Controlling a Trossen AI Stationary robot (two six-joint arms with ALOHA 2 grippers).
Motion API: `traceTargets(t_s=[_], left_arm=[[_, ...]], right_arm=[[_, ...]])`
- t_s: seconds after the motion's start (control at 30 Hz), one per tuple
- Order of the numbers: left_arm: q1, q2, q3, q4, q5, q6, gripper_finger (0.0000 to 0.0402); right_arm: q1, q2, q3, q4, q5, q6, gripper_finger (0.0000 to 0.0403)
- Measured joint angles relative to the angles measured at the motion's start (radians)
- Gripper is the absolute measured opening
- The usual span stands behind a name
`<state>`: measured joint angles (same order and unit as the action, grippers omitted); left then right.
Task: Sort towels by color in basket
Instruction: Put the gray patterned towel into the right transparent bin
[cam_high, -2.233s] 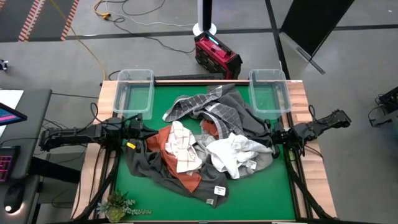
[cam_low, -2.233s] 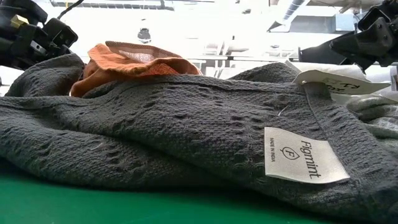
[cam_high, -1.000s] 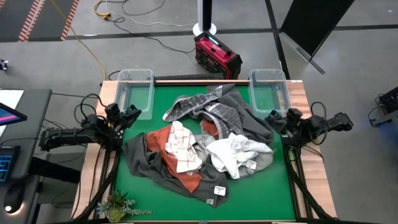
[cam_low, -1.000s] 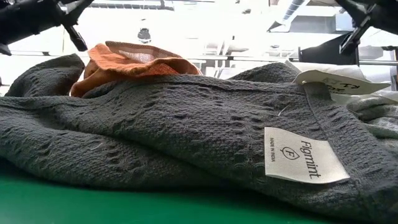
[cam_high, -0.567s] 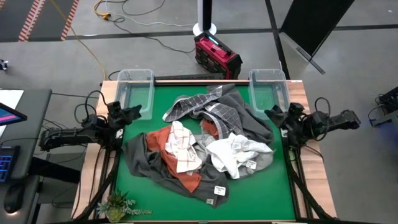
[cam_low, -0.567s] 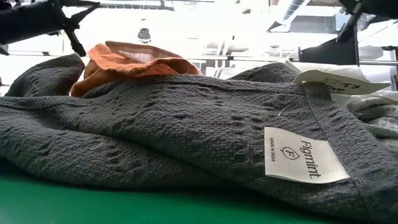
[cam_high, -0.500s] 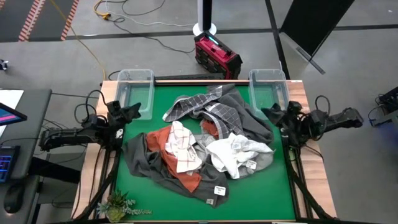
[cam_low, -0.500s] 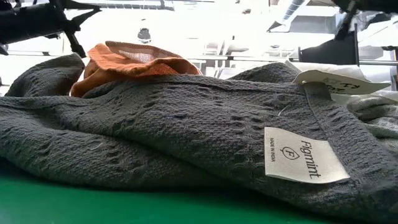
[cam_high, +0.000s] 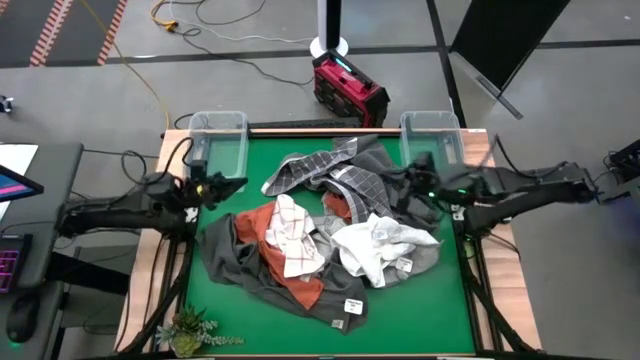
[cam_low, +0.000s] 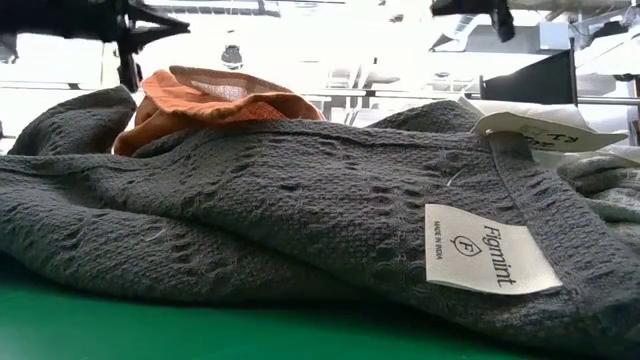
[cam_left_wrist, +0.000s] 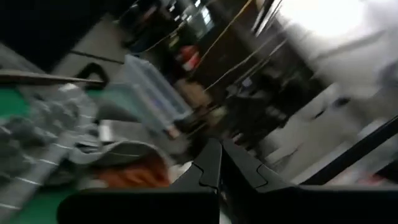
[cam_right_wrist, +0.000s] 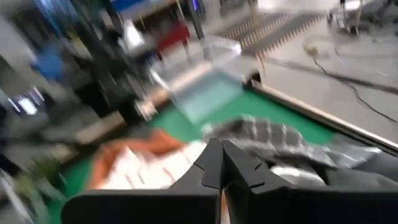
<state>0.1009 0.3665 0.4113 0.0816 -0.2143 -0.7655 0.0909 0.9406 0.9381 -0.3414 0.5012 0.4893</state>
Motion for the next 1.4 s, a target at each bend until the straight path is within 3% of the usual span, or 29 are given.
traceTargets(t_s=[0.17, 0.3, 0.5, 0.63, 1.03, 1.13, 1.27, 1.33, 1.4], left_arm=[[0.003, 0.133, 0.243, -0.301, -0.137, 0.080, 0.0013], [0.021, 0.233, 0.427, -0.494, -0.176, 0.109, 0.0050], [0.032, 0.338, 0.617, -0.608, -0.179, 0.171, 0.0132], [0.032, 0.363, 0.674, -0.614, -0.132, 0.220, 0.0172], [0.031, 0.367, 0.684, -0.608, -0.076, 0.205, 0.0181], [0.031, 0.367, 0.684, -0.608, -0.067, 0.203, 0.0181], [0.031, 0.367, 0.683, -0.608, -0.049, 0.193, 0.0181], [0.031, 0.366, 0.683, -0.609, -0.030, 0.192, 0.0181], [0.031, 0.367, 0.683, -0.610, -0.012, 0.201, 0.0180]], right_arm=[[-0.099, 0.190, 0.141, -0.204, -0.149, -0.122, 0.0072], [-0.161, 0.322, 0.216, -0.235, -0.235, -0.267, 0.0157], [-0.264, 0.473, 0.301, -0.260, -0.397, -0.382, 0.0296], [-0.306, 0.564, 0.310, -0.303, -0.432, -0.396, 0.0316], [-0.324, 0.798, 0.311, -0.268, -0.453, -0.427, 0.0264], [-0.344, 0.839, 0.311, -0.266, -0.452, -0.389, 0.0190], [-0.357, 0.847, 0.311, -0.263, -0.453, -0.358, 0.0049], [-0.356, 0.835, 0.311, -0.257, -0.454, -0.347, 0.0020], [-0.356, 0.806, 0.320, -0.268, -0.455, -0.302, 0.0024]])
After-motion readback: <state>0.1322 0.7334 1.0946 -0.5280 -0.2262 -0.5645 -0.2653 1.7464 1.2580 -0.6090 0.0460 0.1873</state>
